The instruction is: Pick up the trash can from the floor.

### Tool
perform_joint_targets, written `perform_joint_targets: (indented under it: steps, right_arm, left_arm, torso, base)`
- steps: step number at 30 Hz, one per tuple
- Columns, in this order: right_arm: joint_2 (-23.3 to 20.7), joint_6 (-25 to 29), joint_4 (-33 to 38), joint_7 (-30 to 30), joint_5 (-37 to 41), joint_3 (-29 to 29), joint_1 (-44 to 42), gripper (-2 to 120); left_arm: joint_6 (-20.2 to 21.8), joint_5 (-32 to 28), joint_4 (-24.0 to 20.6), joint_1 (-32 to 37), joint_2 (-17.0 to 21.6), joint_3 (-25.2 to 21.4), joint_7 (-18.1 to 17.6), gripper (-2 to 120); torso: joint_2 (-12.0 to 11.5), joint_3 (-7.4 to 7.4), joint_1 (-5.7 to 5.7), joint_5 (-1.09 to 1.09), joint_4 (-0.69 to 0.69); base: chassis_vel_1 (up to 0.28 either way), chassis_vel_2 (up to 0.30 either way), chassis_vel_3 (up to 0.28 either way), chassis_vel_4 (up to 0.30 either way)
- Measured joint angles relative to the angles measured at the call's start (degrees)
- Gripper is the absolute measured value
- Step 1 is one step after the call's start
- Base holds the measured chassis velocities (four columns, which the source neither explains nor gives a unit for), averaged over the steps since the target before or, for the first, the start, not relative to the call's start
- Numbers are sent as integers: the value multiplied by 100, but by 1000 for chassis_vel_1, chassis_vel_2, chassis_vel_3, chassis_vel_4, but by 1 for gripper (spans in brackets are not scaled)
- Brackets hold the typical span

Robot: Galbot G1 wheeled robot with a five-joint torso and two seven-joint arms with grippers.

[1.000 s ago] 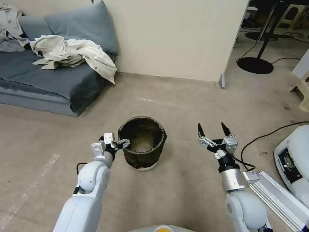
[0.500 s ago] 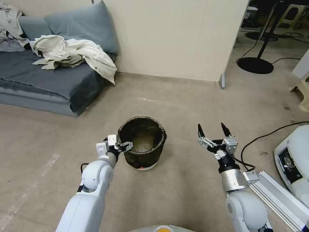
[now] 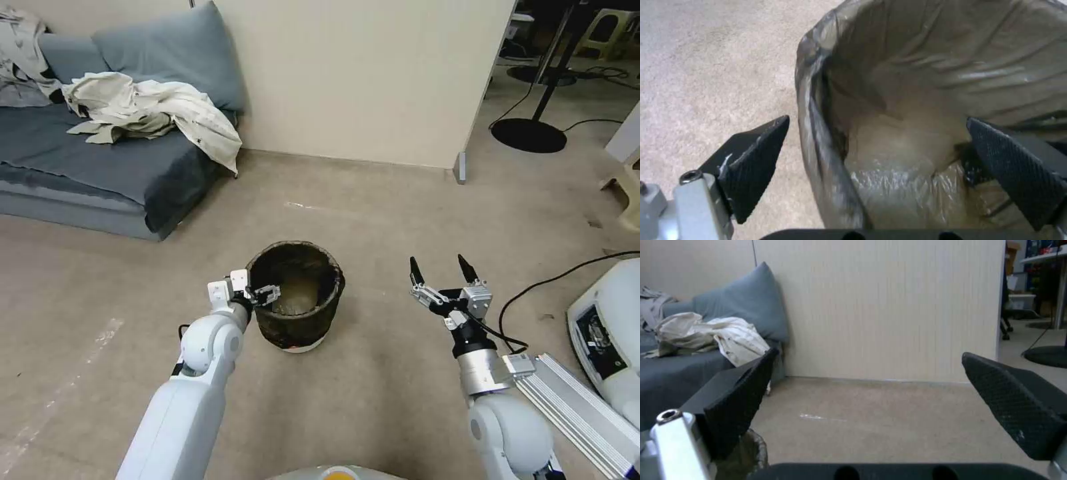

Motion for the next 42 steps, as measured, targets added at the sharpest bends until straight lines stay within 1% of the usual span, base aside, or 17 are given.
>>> perform_joint_targets:
  steps: [9, 11, 12, 14, 17, 19, 21, 22, 25, 26, 28, 30, 31, 33, 34, 37, 42]
  right_arm:
    - [1, 0, -76, 1, 0, 9, 41, 100]
    - [1, 0, -94, 2, 0, 10, 57, 100]
    - [1, 0, -107, 2, 0, 10, 65, 100]
    - [2, 0, -118, 2, 0, 9, 71, 100]
    - [16, 3, -141, 2, -1, -2, 88, 100]
    - [19, 5, -148, 2, -2, -8, 91, 100]
    - [24, 22, -167, 2, -3, -12, 93, 100]
    - [24, 22, -167, 2, -3, -12, 93, 100]
    - [26, 46, -180, 2, -6, -14, 93, 100]
    - [26, 46, -180, 2, -6, -14, 93, 100]
    - [26, 53, -180, 2, -6, -14, 90, 100]
    - [25, 56, -181, 2, -6, -14, 88, 100]
    - [25, 64, -181, -1, -6, -14, 84, 100]
    - [26, 70, -180, -5, -6, -16, 77, 100]
    - [26, 70, -180, -5, -6, -16, 77, 100]
    - [35, 88, -181, -21, -8, -29, 62, 100]
    - [38, 104, -181, -26, -10, -35, 57, 100]
  left_arm:
    - [16, -7, 289, -222, -18, 82, -140, 97]
    - [32, 11, 357, -241, -18, 83, -167, 92]
    - [35, 37, 396, -242, -16, 79, -170, 86]
    - [35, 61, 426, -245, -11, 69, -170, 83]
    - [32, 133, 493, -246, -4, 36, -171, 68]
    - [30, 144, 507, -247, -3, 26, -172, 64]
    - [26, 168, 534, -244, -2, 1, -177, 54]
    - [26, 168, 534, -244, -2, 1, -177, 54]
    - [11, 185, 548, -212, -2, -33, -186, 39]
    - [11, 185, 548, -212, -2, -33, -186, 39]
    - [3, 195, 536, -182, -7, -51, -187, 29]
    - [-2, 199, 529, -168, -9, -59, -187, 26]
    - [-6, 200, 511, -147, -16, -75, -180, 20]
    - [-16, 210, 498, -122, -20, -102, -178, 14]
    - [-16, 210, 498, -122, -20, -102, -178, 14]
    - [-83, 204, 475, -61, -31, -141, -159, 6]
    - [-134, 207, 437, 7, -32, -189, -171, 5]
  torso:
    - [0, 0, 0, 0, 0]
    - [0, 0, 0, 0, 0]
    - [0, 0, 0, 0, 0]
    - [0, 0, 0, 0, 0]
    - [1, 0, 0, 2, 1]
    - [1, 0, 0, 2, 1]
    - [1, -1, 0, 2, 1]
    - [1, -1, 0, 2, 1]
    - [1, -1, 0, 1, 1]
    - [1, -1, 0, 1, 1]
    - [1, -1, 0, 1, 1]
    - [1, -1, 0, 1, 1]
    - [1, -1, 0, 0, 0]
    - [1, -1, 0, 0, 0]
    - [1, -1, 0, 0, 0]
    - [1, 0, 0, -1, -1]
    - [1, 0, 0, -1, -1]
  base:
    - [0, 0, 0, 0]
    - [0, 0, 0, 0]
    - [0, 0, 0, 0]
    - [0, 0, 0, 0]
    - [0, 0, 0, 0]
    - [0, 0, 0, 0]
    - [0, 0, 0, 0]
    - [0, 0, 0, 0]
    - [0, 0, 0, 0]
    - [0, 0, 0, 0]
    - [0, 0, 0, 0]
    - [0, 0, 0, 0]
    - [0, 0, 0, 0]
    - [0, 0, 0, 0]
    - [0, 0, 0, 0]
    - [0, 0, 0, 0]
    - [0, 0, 0, 0]
